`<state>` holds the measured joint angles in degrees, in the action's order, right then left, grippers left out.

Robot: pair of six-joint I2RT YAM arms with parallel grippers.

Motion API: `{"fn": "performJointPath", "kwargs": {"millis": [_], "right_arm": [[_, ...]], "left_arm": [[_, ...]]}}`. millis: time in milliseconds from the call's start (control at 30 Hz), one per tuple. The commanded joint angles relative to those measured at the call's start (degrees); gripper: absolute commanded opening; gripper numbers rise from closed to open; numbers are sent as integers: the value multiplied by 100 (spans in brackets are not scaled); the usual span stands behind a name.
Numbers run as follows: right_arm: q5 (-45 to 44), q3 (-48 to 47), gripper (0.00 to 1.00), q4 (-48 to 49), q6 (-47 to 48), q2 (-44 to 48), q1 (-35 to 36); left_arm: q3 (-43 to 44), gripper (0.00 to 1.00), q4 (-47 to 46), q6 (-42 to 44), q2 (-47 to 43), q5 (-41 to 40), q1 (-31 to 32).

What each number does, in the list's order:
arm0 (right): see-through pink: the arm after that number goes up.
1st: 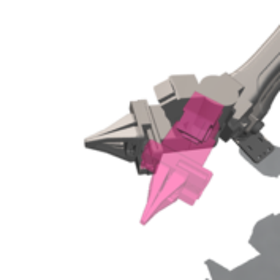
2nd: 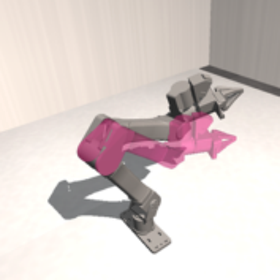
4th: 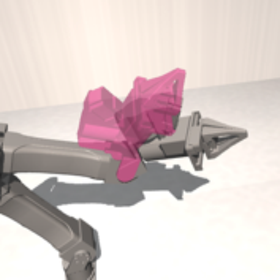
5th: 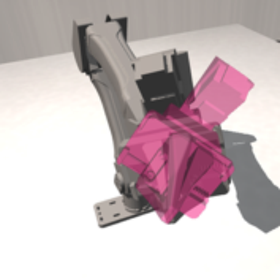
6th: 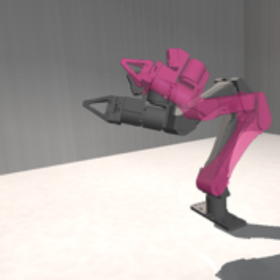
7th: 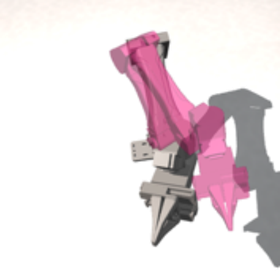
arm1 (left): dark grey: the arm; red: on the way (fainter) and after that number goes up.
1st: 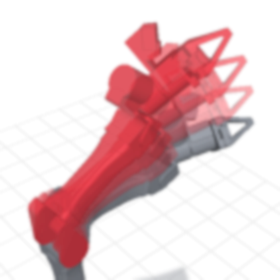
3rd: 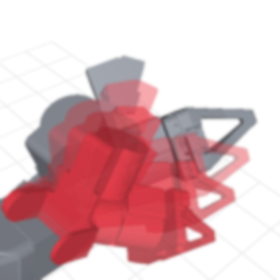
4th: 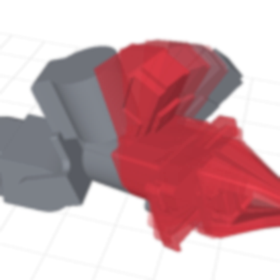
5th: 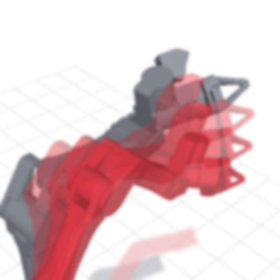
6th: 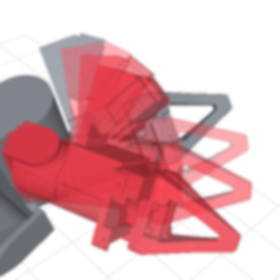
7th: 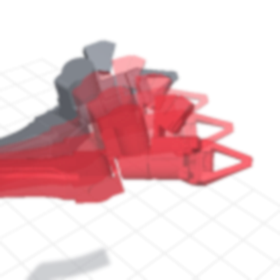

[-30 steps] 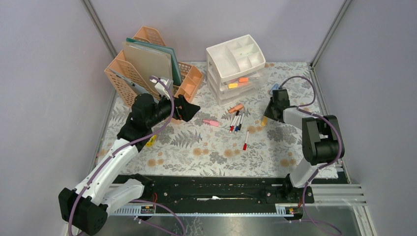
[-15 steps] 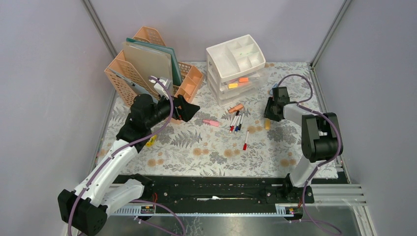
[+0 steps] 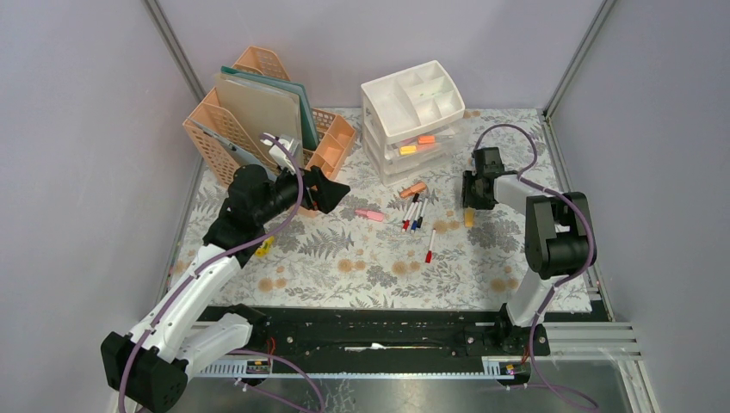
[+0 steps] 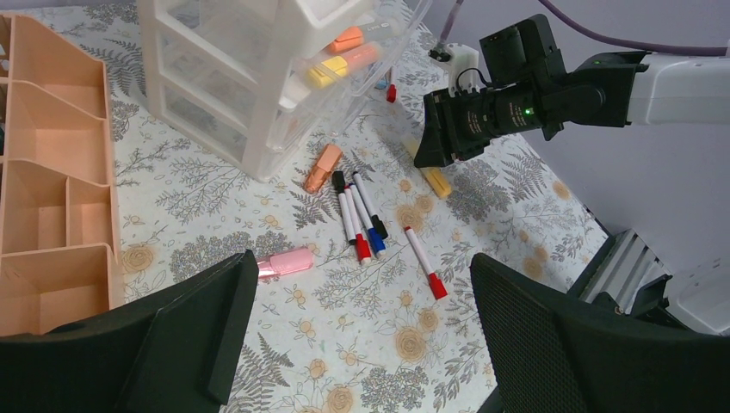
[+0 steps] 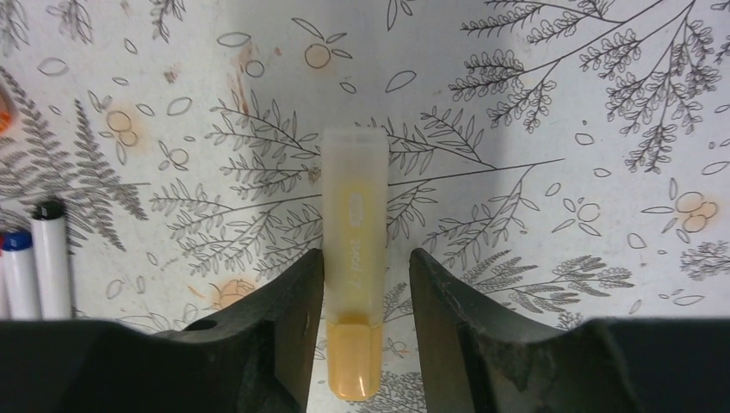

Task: Organize the desk
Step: Pick up the stationery from the center of the board.

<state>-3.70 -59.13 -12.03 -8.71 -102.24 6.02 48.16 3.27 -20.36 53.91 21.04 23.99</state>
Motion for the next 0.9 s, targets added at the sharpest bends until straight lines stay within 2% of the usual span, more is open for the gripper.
{"fn": "performJointPath", "kwargs": {"millis": [0, 133, 300, 467, 567, 633, 867], "right_arm": [[-299, 88, 49, -775, 733, -302, -8], [-363, 180, 46, -782, 1150, -410, 0], [-382, 339, 33, -638, 1415, -416, 0], [-195, 460, 21, -425, 1734, 105, -97], [188, 470, 15, -403, 1993, 599, -264], [670, 512, 2, -439, 2262, 982, -442], [2229, 722, 0, -532, 3026, 2391, -1091]], "left_arm": [[-17, 99, -279, 10, -145, 87, -33], [-17, 99, -292, 6, -157, 102, -30], [-20, 99, -289, 6, -171, 85, -32], [-26, 99, -279, 17, -188, 60, -26], [-26, 99, -282, 14, -187, 59, -31], [-26, 99, -286, 19, -171, 65, -28], [-34, 99, -281, 19, -111, 42, -30]]}}
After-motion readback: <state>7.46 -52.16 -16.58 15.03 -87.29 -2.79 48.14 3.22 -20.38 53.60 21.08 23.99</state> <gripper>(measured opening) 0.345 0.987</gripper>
